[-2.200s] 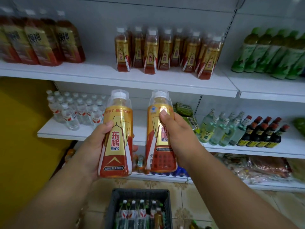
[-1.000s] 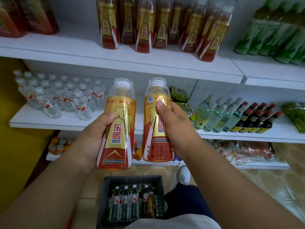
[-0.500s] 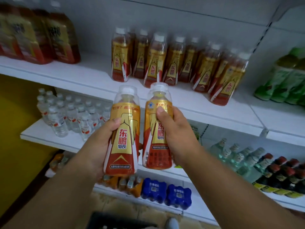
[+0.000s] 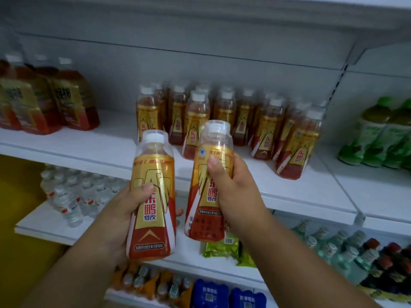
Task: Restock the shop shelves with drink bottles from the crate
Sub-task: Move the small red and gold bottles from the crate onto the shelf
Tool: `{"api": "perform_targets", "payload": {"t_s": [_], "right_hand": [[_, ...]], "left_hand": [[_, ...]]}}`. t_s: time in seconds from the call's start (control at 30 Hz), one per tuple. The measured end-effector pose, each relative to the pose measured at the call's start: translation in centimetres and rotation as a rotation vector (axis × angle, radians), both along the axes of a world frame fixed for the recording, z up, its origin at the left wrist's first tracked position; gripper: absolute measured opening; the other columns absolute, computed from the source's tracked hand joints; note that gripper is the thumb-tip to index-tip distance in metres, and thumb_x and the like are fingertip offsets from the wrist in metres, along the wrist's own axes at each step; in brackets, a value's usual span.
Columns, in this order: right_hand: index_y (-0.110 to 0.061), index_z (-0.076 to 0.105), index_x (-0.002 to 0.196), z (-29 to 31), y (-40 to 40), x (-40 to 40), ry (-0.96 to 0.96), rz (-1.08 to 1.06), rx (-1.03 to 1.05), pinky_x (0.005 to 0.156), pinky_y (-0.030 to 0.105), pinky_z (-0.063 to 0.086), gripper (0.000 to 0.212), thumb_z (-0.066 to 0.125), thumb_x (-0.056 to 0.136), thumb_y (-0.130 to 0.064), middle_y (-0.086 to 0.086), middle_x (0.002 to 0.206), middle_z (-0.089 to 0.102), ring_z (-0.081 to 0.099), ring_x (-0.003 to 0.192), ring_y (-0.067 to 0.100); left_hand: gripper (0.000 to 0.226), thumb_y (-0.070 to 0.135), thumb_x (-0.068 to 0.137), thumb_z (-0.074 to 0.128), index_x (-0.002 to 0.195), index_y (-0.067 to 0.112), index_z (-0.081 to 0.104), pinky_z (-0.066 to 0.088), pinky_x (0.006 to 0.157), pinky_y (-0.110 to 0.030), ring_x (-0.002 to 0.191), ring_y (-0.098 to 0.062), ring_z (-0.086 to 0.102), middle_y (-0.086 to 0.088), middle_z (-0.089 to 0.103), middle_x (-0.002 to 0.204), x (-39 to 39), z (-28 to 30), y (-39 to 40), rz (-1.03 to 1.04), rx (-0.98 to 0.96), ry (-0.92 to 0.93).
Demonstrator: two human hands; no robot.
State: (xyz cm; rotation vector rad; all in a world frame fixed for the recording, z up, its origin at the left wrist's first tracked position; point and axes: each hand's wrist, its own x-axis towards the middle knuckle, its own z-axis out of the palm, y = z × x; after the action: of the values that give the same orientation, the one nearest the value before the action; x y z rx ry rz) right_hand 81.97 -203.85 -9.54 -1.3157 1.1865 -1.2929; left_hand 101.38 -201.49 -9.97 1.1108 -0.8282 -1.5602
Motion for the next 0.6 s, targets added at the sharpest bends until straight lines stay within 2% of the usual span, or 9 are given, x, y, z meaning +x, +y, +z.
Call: {"api": "perform_targets", "payload": {"t_s": [0.1, 0.23, 0.4, 0.5, 0.6], "right_hand": [[-0.043, 0.054, 0.113, 0.7, 0.2, -0.9, 0.040, -0.048, -0.008, 0.083, 0.041, 0.062, 0.032, 0.061, 0.087, -0.061, -0.007, 0.101, 0.073, 0.074, 0.088, 0.009], [-0.036, 0.050, 0.124, 0.9, 0.8, -1.5, 0.127, -0.031, -0.027, 0.072, 0.023, 0.061, 0.041, 0.064, 0.090, -0.054, -0.015, 0.096, 0.071, 0.071, 0.085, -0.001], [-0.033, 0.044, 0.133, 1.3, 0.5, -1.4, 0.134, 0.016, -0.010, 0.087, 0.042, 0.061, 0.054, 0.069, 0.089, -0.051, -0.009, 0.104, 0.072, 0.073, 0.094, 0.008], [-0.032, 0.043, 0.135, 1.8, -0.1, -1.6, 0.127, 0.033, -0.020, 0.090, 0.045, 0.059, 0.057, 0.070, 0.088, -0.050, -0.008, 0.106, 0.072, 0.072, 0.098, 0.009], [-0.033, 0.044, 0.132, 2.1, -0.6, -2.3, 0.128, 0.028, -0.040, 0.091, 0.045, 0.059, 0.052, 0.070, 0.089, -0.048, -0.010, 0.107, 0.072, 0.072, 0.098, 0.009]], "left_hand": [[0.026, 0.013, 0.106, 0.034, 0.094, 0.004, 0.055, 0.049, 0.031, -0.028, 0.036, -0.020, 0.064, -0.015, 0.066, 0.049, -0.3, 0.4, 0.4, 0.032, 0.008, -0.017], [0.028, 0.010, 0.107, 0.032, 0.092, 0.005, 0.054, 0.047, 0.029, -0.027, 0.034, -0.019, 0.062, -0.014, 0.064, 0.046, -1.9, 0.9, 0.4, 0.061, 0.078, -0.033], [0.027, 0.007, 0.106, 0.031, 0.091, 0.005, 0.054, 0.047, 0.028, -0.027, 0.032, -0.020, 0.061, -0.014, 0.062, 0.044, -2.4, 0.9, 0.7, 0.063, 0.081, -0.020], [0.028, 0.004, 0.106, 0.029, 0.089, 0.005, 0.052, 0.044, 0.027, -0.024, 0.030, -0.019, 0.059, -0.013, 0.060, 0.041, -2.8, 1.8, 1.0, 0.088, 0.080, -0.021], [0.028, 0.002, 0.106, 0.030, 0.085, 0.004, 0.048, 0.042, 0.026, -0.022, 0.028, -0.018, 0.058, -0.013, 0.056, 0.037, -3.4, 2.6, 0.9, 0.117, 0.094, -0.066]]}}
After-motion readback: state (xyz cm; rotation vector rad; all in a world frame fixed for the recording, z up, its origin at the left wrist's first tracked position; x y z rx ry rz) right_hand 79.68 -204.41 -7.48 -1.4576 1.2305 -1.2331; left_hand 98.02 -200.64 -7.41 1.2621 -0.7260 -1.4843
